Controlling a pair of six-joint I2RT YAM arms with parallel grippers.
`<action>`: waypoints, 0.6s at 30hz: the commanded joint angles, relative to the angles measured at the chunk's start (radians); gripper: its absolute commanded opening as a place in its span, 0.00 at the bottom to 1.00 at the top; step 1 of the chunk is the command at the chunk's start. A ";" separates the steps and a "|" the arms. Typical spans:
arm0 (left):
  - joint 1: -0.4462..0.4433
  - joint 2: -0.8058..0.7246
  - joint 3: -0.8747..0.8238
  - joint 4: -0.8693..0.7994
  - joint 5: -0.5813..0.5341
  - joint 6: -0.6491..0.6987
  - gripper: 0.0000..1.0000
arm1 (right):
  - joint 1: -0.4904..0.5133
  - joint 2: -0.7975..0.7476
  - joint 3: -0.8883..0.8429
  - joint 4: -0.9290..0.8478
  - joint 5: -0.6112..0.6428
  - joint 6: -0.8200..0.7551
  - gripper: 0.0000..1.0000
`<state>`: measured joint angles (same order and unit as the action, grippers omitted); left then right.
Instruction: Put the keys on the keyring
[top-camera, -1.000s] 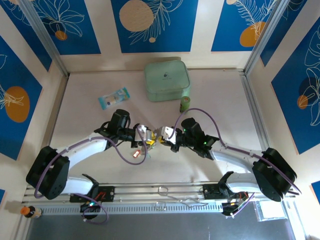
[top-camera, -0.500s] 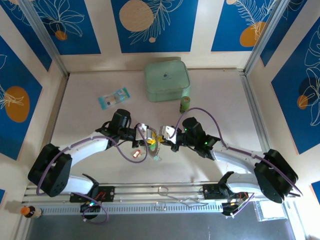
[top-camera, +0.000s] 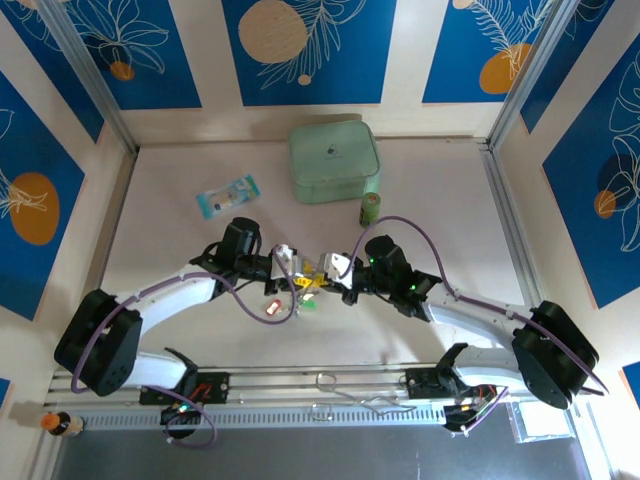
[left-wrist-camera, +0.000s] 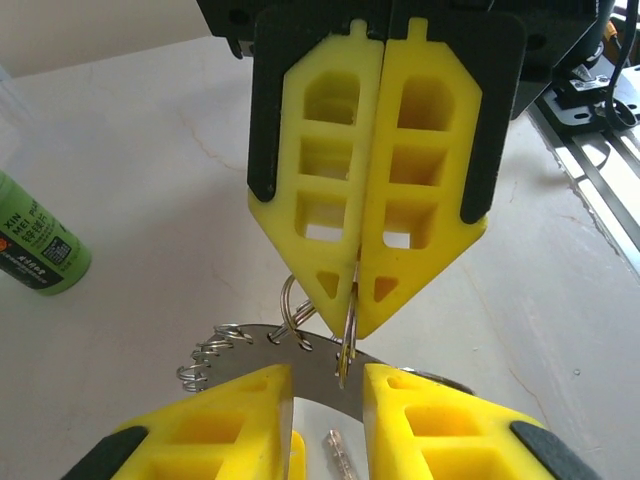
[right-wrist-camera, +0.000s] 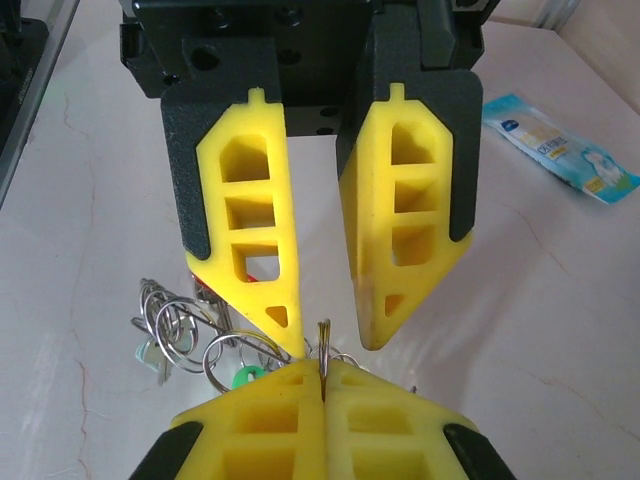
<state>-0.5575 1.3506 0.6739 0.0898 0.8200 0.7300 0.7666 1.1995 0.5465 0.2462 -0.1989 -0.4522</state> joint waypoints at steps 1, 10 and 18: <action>0.011 -0.005 0.003 -0.001 0.066 -0.014 0.24 | 0.009 0.005 0.021 0.019 -0.013 -0.005 0.00; 0.010 0.010 0.017 0.014 0.105 -0.038 0.08 | 0.017 0.012 0.028 0.008 -0.017 -0.013 0.00; 0.010 -0.002 0.035 0.018 0.039 -0.049 0.00 | 0.016 -0.033 0.055 -0.129 0.060 -0.058 0.36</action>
<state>-0.5533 1.3590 0.6800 0.0841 0.8604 0.6884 0.7757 1.1999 0.5613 0.2039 -0.1791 -0.4793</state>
